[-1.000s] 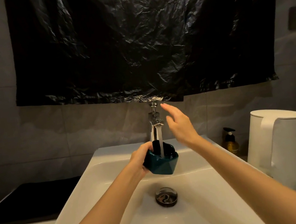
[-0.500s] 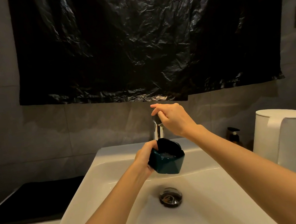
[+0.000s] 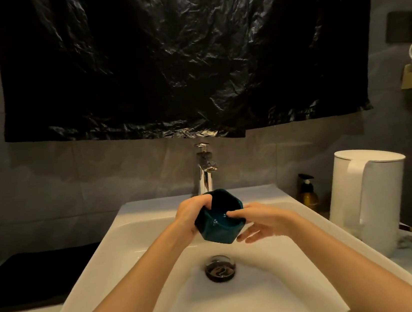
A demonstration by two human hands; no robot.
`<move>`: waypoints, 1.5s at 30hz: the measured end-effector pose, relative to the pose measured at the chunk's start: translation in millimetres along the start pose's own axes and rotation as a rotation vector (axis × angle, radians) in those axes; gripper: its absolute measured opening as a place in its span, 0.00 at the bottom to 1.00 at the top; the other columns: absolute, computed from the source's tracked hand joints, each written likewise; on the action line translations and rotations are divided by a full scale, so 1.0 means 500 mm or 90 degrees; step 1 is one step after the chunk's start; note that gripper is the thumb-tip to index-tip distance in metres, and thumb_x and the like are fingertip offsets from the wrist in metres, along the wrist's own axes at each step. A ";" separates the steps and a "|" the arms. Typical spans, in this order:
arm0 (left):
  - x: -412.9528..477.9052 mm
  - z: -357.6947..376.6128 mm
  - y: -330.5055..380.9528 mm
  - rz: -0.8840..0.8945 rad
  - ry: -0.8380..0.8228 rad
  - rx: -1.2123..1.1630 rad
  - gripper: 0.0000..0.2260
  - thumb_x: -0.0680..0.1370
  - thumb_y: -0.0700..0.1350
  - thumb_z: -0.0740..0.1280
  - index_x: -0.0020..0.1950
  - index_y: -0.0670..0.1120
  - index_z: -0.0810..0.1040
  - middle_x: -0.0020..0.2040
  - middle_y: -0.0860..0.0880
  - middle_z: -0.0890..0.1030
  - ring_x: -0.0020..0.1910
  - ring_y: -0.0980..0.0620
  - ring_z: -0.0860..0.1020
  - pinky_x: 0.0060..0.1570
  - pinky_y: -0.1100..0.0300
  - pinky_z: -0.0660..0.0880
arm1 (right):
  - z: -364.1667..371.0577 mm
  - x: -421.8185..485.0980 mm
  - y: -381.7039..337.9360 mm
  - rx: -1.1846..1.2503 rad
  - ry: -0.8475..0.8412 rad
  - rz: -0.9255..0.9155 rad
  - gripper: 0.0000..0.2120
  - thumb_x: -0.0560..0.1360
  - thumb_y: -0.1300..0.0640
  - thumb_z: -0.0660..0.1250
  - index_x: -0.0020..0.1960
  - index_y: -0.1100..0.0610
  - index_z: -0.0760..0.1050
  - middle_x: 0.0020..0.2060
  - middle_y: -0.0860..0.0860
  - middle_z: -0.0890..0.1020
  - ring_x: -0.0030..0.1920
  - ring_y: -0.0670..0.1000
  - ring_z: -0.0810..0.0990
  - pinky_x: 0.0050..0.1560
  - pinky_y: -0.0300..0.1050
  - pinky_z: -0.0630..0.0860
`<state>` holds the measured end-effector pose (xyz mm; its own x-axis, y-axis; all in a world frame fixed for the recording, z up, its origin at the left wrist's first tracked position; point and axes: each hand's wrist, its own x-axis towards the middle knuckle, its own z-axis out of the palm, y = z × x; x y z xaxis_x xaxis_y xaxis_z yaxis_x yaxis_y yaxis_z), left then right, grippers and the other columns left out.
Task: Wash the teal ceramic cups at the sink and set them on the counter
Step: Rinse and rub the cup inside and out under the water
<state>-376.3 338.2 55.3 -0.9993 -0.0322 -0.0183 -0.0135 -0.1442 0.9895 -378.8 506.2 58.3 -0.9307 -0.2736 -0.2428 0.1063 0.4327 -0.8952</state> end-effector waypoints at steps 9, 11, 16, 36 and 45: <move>-0.009 0.004 -0.010 0.142 -0.154 0.168 0.25 0.67 0.38 0.66 0.63 0.52 0.71 0.59 0.45 0.74 0.58 0.44 0.74 0.55 0.52 0.78 | 0.011 0.012 0.024 -0.047 0.168 -0.128 0.07 0.82 0.57 0.53 0.56 0.52 0.69 0.45 0.53 0.79 0.40 0.51 0.80 0.37 0.43 0.80; -0.012 0.003 -0.015 0.226 -0.166 0.245 0.26 0.70 0.36 0.66 0.64 0.56 0.68 0.59 0.47 0.74 0.57 0.48 0.75 0.51 0.58 0.79 | 0.006 0.017 0.028 -0.093 0.246 -0.193 0.09 0.80 0.59 0.53 0.56 0.53 0.70 0.48 0.54 0.79 0.43 0.53 0.79 0.36 0.45 0.80; -0.011 -0.010 -0.034 0.406 -0.163 0.513 0.34 0.75 0.43 0.67 0.71 0.66 0.52 0.62 0.53 0.74 0.54 0.55 0.77 0.52 0.64 0.76 | 0.001 0.017 0.041 -0.248 0.446 -0.364 0.05 0.80 0.60 0.59 0.53 0.51 0.70 0.49 0.50 0.80 0.47 0.52 0.78 0.47 0.50 0.80; -0.010 -0.041 -0.008 0.928 0.047 0.782 0.42 0.65 0.41 0.78 0.73 0.49 0.59 0.53 0.41 0.80 0.42 0.46 0.81 0.36 0.55 0.82 | -0.016 0.004 0.045 -0.361 0.536 -0.751 0.27 0.71 0.66 0.71 0.64 0.54 0.62 0.54 0.58 0.79 0.49 0.54 0.81 0.47 0.35 0.77; -0.027 -0.012 -0.040 0.415 -0.148 0.557 0.35 0.73 0.44 0.69 0.72 0.65 0.57 0.60 0.50 0.77 0.51 0.52 0.79 0.48 0.62 0.80 | -0.015 0.025 0.064 -0.275 0.367 -0.380 0.07 0.80 0.56 0.58 0.57 0.50 0.72 0.49 0.52 0.81 0.48 0.53 0.79 0.50 0.53 0.80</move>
<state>-362.3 335.8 34.7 -0.8048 0.3519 0.4779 0.5880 0.5822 0.5615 -389.9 523.2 29.5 -0.8320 -0.1350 0.5381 -0.4764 0.6709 -0.5683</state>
